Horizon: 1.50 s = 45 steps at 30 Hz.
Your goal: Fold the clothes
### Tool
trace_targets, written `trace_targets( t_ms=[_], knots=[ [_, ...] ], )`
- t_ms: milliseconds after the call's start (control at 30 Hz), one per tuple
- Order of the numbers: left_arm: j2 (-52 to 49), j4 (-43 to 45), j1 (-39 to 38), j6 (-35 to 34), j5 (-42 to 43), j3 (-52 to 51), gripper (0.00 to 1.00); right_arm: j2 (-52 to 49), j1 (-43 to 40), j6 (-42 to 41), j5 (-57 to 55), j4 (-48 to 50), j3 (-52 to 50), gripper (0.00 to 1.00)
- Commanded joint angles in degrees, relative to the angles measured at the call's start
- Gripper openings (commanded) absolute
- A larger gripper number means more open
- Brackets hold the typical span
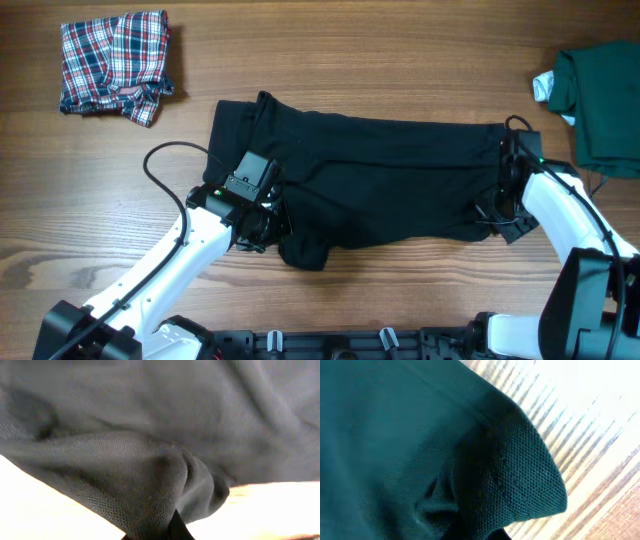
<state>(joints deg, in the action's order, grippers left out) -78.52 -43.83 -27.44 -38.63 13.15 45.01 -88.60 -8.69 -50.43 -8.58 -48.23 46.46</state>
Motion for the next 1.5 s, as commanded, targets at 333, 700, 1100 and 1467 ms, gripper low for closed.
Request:
trace_targets(
  t_ms=[333, 700, 1100, 1467],
  knots=[
    [0.63, 14.62, 0.94, 2.45, -17.2, 0.76, 0.04, 1.22, -0.02, 2.47, 2.45, 10.16, 1.66, 0.07],
    [0.61, 20.13, 9.25, 7.65, -17.27, 0.76, 0.04, 1.18, 0.04, 5.99, 4.22, 23.89, 1.66, 0.11],
    [-3.58, 29.7, 9.25, 8.44, -16.94, 0.76, 0.04, -0.09, 2.67, 6.91, 5.9, 31.93, 1.64, 0.14],
    [-9.62, 40.26, 9.25, 9.81, -15.58, 0.76, 0.08, -0.57, 2.86, 6.97, 3.02, 32.87, 1.64, 0.16]
  ],
)
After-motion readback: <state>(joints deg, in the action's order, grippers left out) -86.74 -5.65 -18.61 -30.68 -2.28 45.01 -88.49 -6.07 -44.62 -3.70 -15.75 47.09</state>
